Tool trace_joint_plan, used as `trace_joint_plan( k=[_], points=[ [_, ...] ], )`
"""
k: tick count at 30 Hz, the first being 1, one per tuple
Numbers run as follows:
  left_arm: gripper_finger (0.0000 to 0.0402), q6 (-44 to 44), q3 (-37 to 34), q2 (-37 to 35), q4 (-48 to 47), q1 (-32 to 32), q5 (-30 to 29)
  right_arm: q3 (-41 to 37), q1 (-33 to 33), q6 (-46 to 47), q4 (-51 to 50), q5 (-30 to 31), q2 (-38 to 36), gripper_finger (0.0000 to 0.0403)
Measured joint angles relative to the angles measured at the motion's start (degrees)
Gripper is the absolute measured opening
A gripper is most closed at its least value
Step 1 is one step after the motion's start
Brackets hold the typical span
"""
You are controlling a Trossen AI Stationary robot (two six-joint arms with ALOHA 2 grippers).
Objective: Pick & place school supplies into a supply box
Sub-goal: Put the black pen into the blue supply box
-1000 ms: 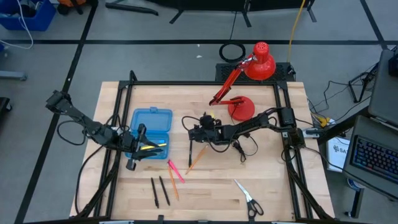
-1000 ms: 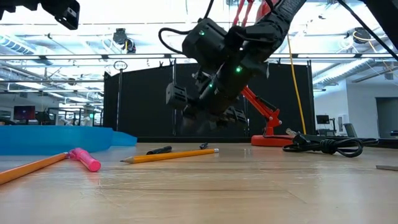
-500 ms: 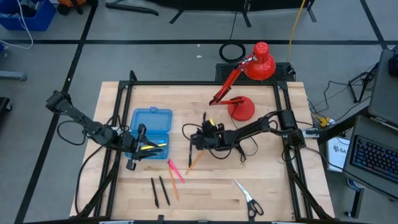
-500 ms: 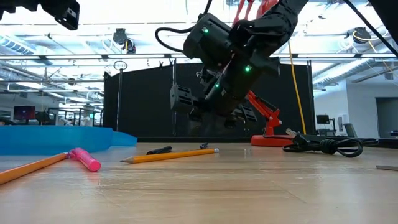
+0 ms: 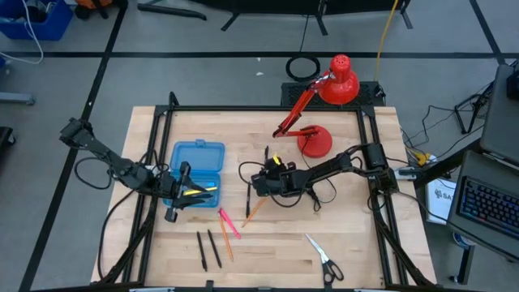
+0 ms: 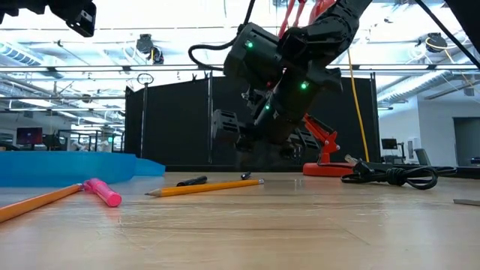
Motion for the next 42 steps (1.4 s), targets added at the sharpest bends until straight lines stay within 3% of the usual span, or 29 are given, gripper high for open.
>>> trace_joint_plan(
  k=[11,17,21,30,36,42],
  points=[
    [0.0147,-0.2,0.0,0.0,0.07,0.02,0.0,0.13,-1.72,-1.06,1.6,-5.58,1.91,0.0169],
    [0.0147,-0.18,0.0,0.02,-0.04,0.0,0.02,0.33,-2.09,-1.26,2.26,-5.13,3.48,0.0167],
    [0.0147,-0.18,0.0,0.02,-0.19,0.02,0.02,0.29,-2.21,-1.25,1.97,-5.53,3.56,0.0138],
    [0.0147,-0.44,0.0,0.02,-0.46,0.02,0.02,0.2,-2.32,-1.33,0.06,-8.5,3.72,0.002],
    [0.0147,-0.53,0.0,0.02,-0.58,0.0,0.04,0.15,-2.21,-1.15,-0.21,-9.42,3.74,0.0018],
    [0.0147,-0.79,0.0,0.02,-1.26,0.01,0.04,0.0,-0.81,-5.72,3.91,-6.54,3.0,0.0018]
  ],
)
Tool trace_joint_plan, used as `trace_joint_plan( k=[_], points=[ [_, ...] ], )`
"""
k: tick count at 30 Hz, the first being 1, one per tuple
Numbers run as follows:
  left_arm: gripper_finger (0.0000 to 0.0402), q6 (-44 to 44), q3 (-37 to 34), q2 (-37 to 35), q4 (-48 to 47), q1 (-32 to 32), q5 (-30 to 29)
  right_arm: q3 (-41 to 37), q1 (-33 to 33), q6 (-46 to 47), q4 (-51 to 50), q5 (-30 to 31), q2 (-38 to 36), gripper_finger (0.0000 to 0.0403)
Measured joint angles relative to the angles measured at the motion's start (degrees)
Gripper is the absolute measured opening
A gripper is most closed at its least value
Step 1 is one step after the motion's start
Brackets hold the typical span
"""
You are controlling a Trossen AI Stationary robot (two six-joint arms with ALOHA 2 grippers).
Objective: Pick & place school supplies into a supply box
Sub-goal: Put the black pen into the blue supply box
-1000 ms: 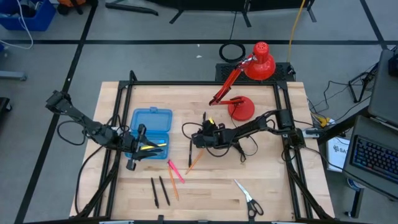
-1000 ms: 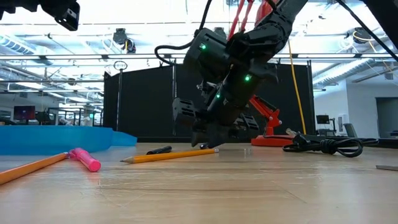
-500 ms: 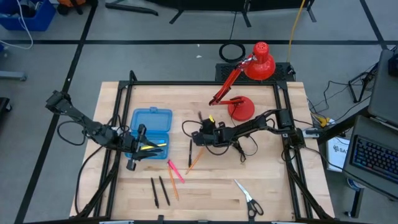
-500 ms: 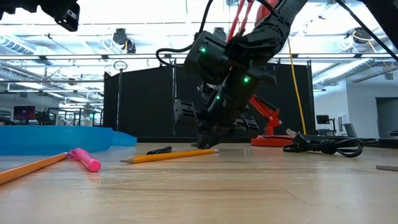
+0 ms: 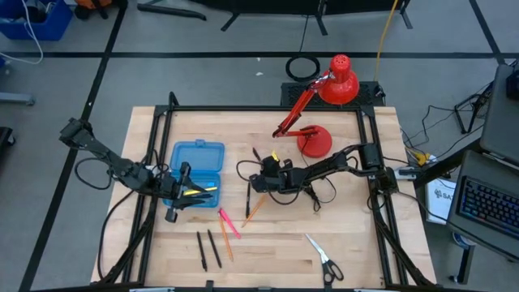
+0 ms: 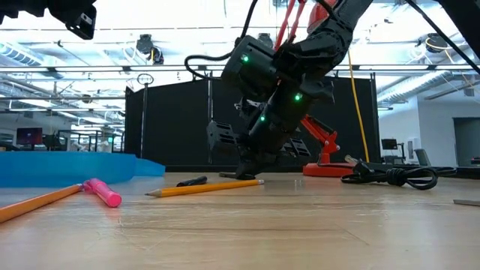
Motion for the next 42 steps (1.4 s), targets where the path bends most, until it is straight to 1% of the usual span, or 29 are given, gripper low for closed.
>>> trace_joint_plan(
  k=[6,12,14,16,21,26,33,39,42],
  points=[
    [0.0147,-0.04,0.0,-0.02,-0.11,-0.01,-0.02,-0.11,1.61,-3.0,3.41,-1.91,-1.25,0.0018],
    [0.0147,-0.02,0.0,0.0,-0.25,-0.01,-0.02,-0.11,2.99,-3.29,4.32,-0.12,-1.32,0.0017],
    [0.0147,-0.02,0.0,-0.01,-0.22,0.0,-0.02,-0.11,3.76,-3.37,4.71,1.3,-1.34,0.0017],
    [0.0147,-0.02,0.0,0.0,-0.29,-0.01,-0.02,-0.11,4.58,-4.61,6.47,2.25,-1.34,0.0017],
    [0.0147,-0.02,0.0,-0.01,-0.29,0.02,-0.02,-0.07,5.87,-8.15,12.38,2.48,-1.45,0.0017],
    [0.0147,-0.43,0.0,-0.02,-0.31,0.01,-0.02,0.0,7.72,-11.64,15.58,5.5,-2.44,0.0017],
    [0.0147,-1.58,0.0,0.0,-0.19,0.0,-0.04,0.02,11.16,-15.42,17.43,10.37,-4.46,0.0017],
    [0.0147,-1.83,0.0,0.0,1.0,0.01,-0.03,0.05,14.75,-20.97,23.66,13.23,-4.42,0.0017],
    [0.0147,-2.69,0.0,-0.02,1.72,0.0,-0.01,0.07,16.44,-25.21,26.97,16.05,-4.44,0.0017]
  ],
)
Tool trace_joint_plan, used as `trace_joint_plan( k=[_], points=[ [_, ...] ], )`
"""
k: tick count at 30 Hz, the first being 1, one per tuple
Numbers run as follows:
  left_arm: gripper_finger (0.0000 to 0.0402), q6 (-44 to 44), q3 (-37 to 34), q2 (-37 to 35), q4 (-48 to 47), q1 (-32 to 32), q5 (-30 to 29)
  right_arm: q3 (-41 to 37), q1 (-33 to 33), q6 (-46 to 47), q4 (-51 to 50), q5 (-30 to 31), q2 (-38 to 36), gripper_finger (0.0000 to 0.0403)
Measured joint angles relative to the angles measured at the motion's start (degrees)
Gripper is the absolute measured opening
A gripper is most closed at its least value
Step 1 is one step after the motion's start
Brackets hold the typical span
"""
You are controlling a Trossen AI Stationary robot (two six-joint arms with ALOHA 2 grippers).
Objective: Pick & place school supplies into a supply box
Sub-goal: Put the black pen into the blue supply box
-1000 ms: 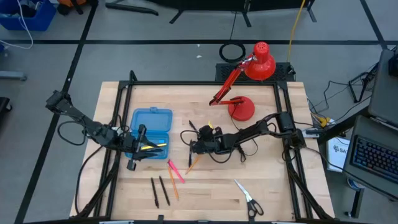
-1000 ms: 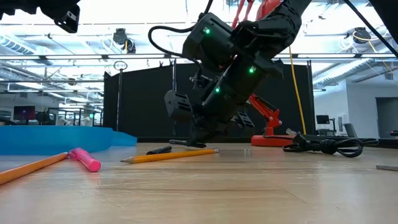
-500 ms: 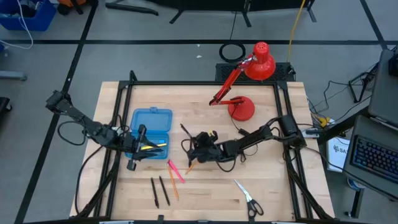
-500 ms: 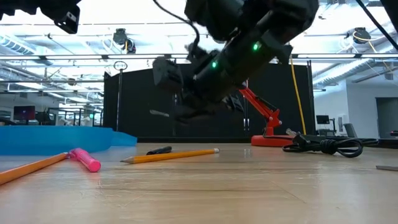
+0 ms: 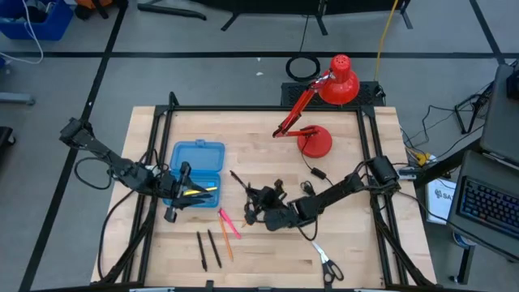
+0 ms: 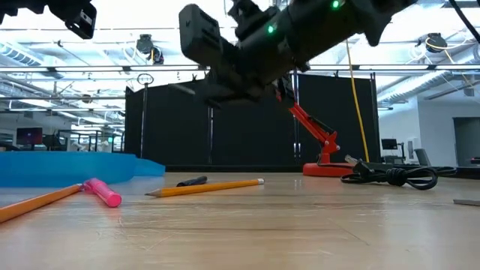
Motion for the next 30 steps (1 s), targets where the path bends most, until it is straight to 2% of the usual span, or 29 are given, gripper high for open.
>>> trace_joint_plan(
  k=[10,16,25,30],
  points=[
    [0.0147,-4.0,0.0,0.0,1.62,0.02,0.11,-0.02,3.43,-14.85,14.51,0.28,0.0,0.0017],
    [0.0155,-4.3,0.0,0.01,1.47,0.01,-0.12,-0.02,4.11,-18.67,18.04,-0.08,0.0,0.0017],
    [0.0248,-4.99,0.0,0.01,0.76,0.02,-1.46,-0.02,4.2,-21.43,21.41,-0.39,0.0,0.0017],
    [0.0274,-5.81,0.0,0.02,0.83,0.02,-1.52,-0.02,4.46,-25.89,26.88,-3.31,0.0,0.0017]
  ],
)
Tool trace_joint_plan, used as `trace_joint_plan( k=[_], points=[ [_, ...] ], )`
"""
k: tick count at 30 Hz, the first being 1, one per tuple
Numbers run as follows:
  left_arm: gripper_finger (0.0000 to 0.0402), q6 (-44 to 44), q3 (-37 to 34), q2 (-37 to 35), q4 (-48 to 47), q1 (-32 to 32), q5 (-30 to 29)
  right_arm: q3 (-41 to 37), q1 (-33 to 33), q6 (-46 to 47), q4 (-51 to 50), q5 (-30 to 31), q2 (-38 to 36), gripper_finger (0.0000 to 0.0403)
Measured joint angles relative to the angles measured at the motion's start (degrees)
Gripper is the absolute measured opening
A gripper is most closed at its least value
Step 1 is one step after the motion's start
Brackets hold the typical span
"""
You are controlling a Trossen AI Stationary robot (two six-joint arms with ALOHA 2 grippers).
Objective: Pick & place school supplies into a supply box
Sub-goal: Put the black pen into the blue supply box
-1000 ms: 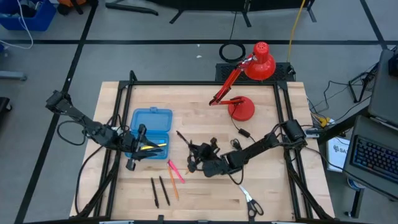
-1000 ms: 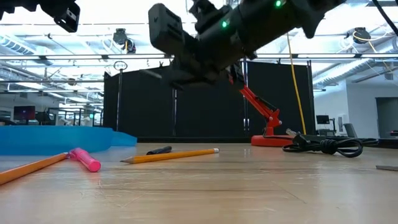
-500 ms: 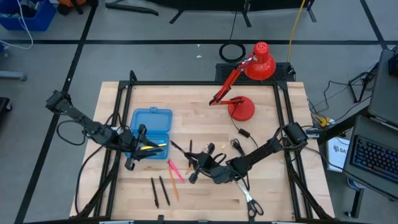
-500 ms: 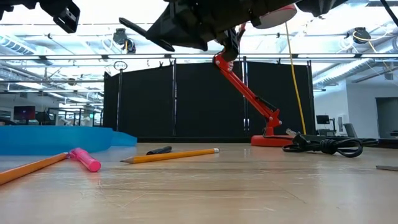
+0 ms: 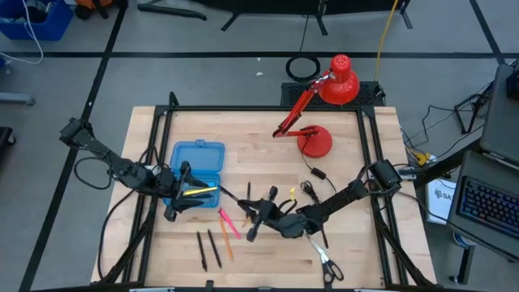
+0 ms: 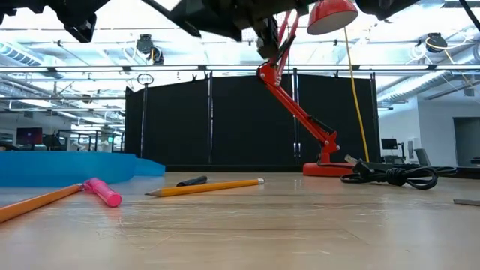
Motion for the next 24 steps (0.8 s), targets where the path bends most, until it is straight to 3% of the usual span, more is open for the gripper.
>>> trace_joint_plan(
  k=[6,24],
  points=[
    [0.0278,-0.04,0.0,0.0,1.31,0.0,0.06,0.0,-0.85,-1.66,4.43,-7.51,0.0,0.0017],
    [0.0278,1.35,0.0,0.0,1.84,0.37,-1.51,0.02,-3.88,-1.42,6.14,-16.84,0.0,0.0017]
  ],
)
